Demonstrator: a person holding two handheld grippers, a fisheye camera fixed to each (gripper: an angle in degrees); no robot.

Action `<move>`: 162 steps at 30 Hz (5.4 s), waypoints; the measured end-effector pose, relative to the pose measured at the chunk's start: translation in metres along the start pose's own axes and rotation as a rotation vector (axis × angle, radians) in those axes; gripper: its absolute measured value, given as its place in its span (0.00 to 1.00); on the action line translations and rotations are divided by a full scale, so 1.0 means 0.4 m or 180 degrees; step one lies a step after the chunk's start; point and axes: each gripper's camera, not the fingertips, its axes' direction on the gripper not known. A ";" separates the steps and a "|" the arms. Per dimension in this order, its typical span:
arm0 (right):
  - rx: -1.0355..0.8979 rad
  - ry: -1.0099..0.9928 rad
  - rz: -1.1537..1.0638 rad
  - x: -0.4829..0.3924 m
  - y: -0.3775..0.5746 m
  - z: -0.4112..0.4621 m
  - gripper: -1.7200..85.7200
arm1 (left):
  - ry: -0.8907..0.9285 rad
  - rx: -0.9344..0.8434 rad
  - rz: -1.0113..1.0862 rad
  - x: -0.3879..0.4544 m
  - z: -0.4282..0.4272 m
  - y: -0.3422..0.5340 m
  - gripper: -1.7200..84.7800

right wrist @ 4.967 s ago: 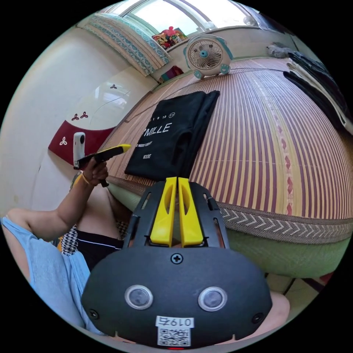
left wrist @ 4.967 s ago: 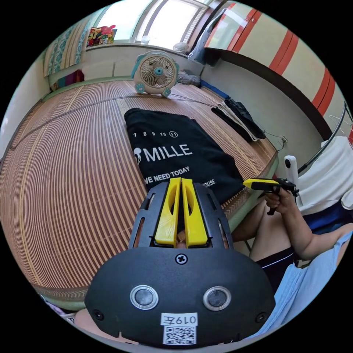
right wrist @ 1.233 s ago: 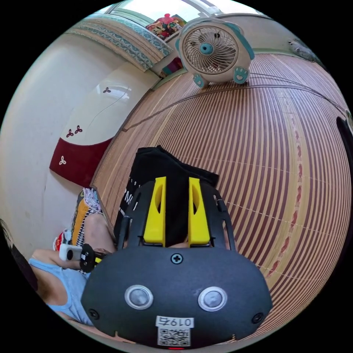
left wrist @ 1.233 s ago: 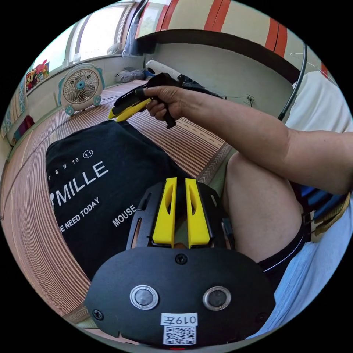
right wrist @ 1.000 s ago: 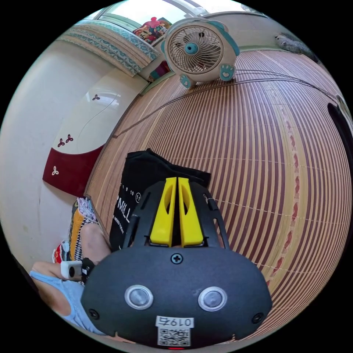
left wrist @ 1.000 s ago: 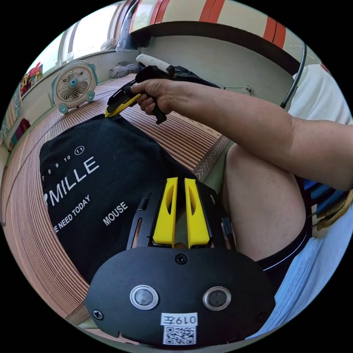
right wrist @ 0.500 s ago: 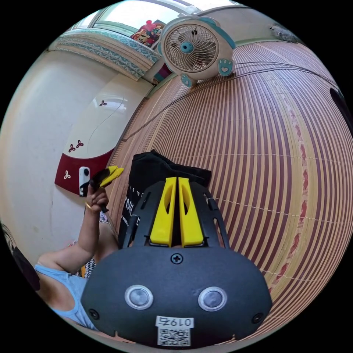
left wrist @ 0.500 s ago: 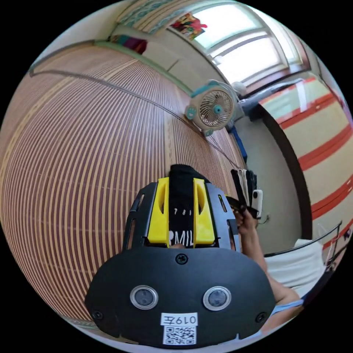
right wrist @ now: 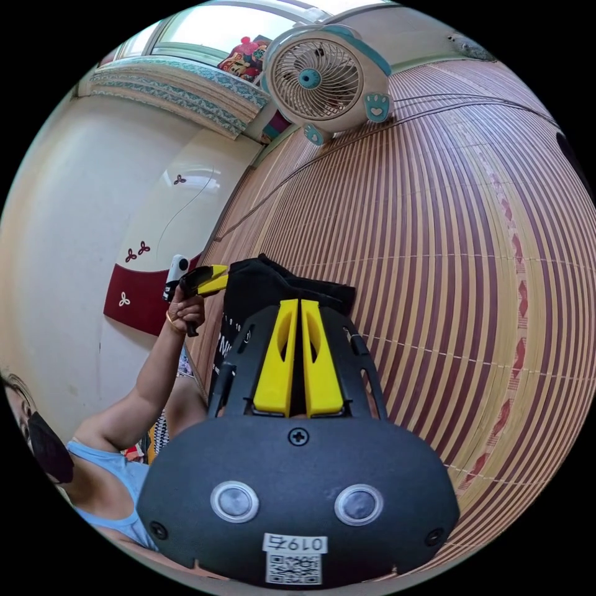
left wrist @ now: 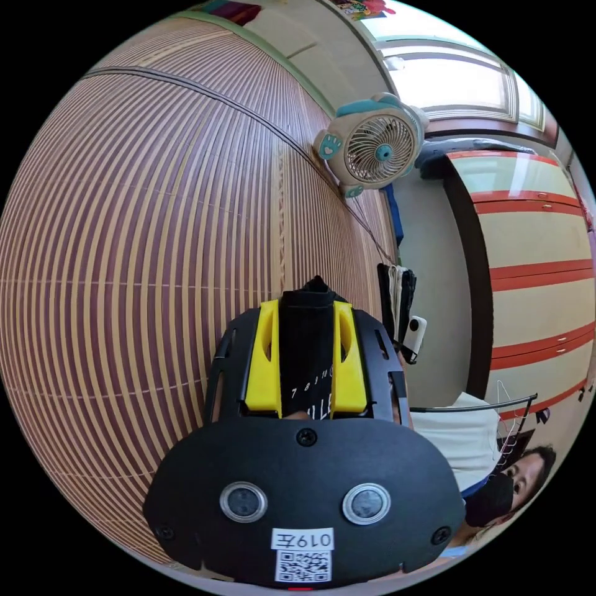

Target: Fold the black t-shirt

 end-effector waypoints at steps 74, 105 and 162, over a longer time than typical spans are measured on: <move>0.0075 0.2362 -0.1867 -0.654 1.273 0.563 0.08 | -0.0090 -0.0380 0.1665 0.372 0.597 0.465 0.03; 0.0128 0.2182 -0.1430 -0.549 1.277 0.476 0.01 | -0.0280 -0.0488 0.1648 0.351 0.764 0.551 0.03; 0.0293 0.0535 -0.0295 -0.289 1.092 0.064 0.03 | -0.0090 -0.0441 0.1686 0.322 0.818 0.659 0.03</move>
